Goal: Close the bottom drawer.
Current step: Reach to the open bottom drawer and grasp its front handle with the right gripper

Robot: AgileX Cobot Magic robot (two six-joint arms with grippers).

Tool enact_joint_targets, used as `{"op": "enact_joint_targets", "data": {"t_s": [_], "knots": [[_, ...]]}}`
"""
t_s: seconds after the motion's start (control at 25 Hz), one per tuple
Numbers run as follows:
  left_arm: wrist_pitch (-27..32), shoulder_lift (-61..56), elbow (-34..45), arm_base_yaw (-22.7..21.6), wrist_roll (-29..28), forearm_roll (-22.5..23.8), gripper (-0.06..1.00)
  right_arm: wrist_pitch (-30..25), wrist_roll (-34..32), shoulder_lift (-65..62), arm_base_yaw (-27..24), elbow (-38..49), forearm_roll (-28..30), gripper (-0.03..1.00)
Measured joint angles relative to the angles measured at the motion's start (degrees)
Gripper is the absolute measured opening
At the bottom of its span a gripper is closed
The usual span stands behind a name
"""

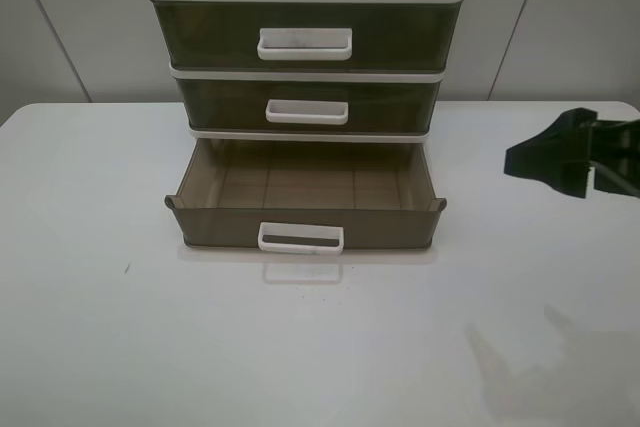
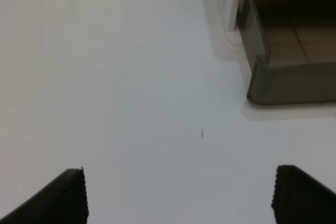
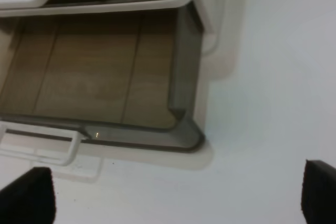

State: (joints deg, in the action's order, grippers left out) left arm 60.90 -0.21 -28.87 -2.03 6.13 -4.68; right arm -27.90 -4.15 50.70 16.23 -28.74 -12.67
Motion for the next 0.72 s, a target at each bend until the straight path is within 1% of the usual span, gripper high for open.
{"op": "enact_joint_targets", "data": {"t_s": [0.12,0.24,0.28,0.36,0.4,0.44,0.48,0.52,0.56,0.6,0.72], "knots": [[0.0,0.0,0.0,0.0,0.0,0.0,0.72,6.02,0.0,3.9,8.18,0.06,1.97,0.82],[0.0,0.0,0.0,0.0,0.0,0.0,0.72,12.19,0.0,9.26,15.1,0.06,1.97,0.82],[0.0,0.0,0.0,0.0,0.0,0.0,0.72,13.89,0.0,11.43,17.27,0.06,1.97,0.8],[0.0,0.0,0.0,0.0,0.0,0.0,0.72,17.33,0.0,15.75,21.17,0.06,1.84,0.69],[0.0,0.0,0.0,0.0,0.0,0.0,0.72,18.41,0.0,17.67,22.9,0.06,1.65,0.58],[0.0,0.0,0.0,0.0,0.0,0.0,0.72,19.59,0.0,19.3,24.45,0.06,1.48,0.41],[0.0,0.0,0.0,0.0,0.0,0.0,0.72,20.42,0.0,20.47,25.59,0.06,1.28,0.28],[0.0,0.0,0.0,0.0,0.0,0.0,0.72,21.94,0.06,21.53,26.56,0.07,1.08,0.19],[0.0,0.0,0.0,0.0,0.0,0.0,0.72,23.65,0.2,22.67,27.58,0.12,0.95,0.12],[0.0,0.0,0.0,0.0,0.0,0.0,0.72,26.09,0.24,23.8,28.37,0.23,0.83,0.08],[0.0,0.0,0.0,0.0,0.0,0.0,0.72,34.01,1.01,27.44,29.36,0.22,0.82,0.03]]}}
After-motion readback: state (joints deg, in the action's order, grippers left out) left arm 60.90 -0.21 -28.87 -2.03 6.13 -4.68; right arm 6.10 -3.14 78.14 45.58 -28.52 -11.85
